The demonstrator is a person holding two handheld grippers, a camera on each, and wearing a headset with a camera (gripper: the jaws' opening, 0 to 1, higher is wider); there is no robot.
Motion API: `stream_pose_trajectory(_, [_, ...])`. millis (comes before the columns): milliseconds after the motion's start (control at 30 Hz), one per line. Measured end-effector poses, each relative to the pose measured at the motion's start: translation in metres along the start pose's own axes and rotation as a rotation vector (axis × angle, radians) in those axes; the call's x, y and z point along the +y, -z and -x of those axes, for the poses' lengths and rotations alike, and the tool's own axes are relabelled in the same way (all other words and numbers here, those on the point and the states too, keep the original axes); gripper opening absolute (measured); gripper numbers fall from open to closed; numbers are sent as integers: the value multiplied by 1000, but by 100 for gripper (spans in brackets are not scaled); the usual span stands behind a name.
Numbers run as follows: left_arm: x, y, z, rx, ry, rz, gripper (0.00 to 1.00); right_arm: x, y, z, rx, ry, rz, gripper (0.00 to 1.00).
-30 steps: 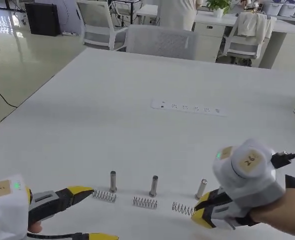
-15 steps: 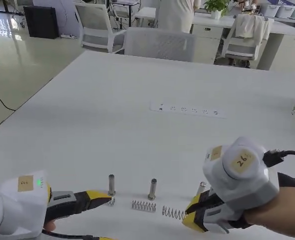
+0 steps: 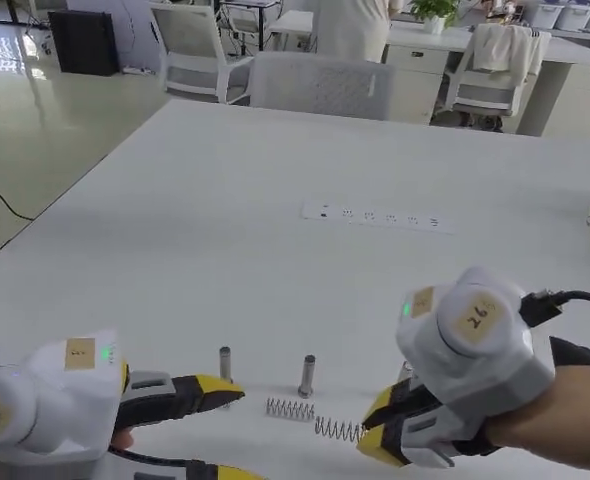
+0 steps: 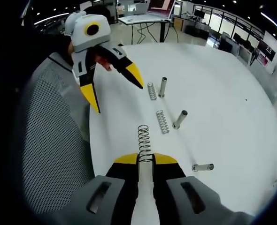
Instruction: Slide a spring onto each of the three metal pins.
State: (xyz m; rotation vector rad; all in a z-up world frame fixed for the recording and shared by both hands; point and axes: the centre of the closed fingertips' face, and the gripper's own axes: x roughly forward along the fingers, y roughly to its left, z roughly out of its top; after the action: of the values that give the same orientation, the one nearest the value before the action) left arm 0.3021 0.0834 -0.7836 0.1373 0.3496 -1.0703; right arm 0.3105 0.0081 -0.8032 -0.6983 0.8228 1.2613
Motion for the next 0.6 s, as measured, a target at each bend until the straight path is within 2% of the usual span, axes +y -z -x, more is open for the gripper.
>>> stream_pose_trajectory(600, [-5, -6, -10, 2, 44, -37, 42, 9, -10, 4, 5, -32, 43, 8])
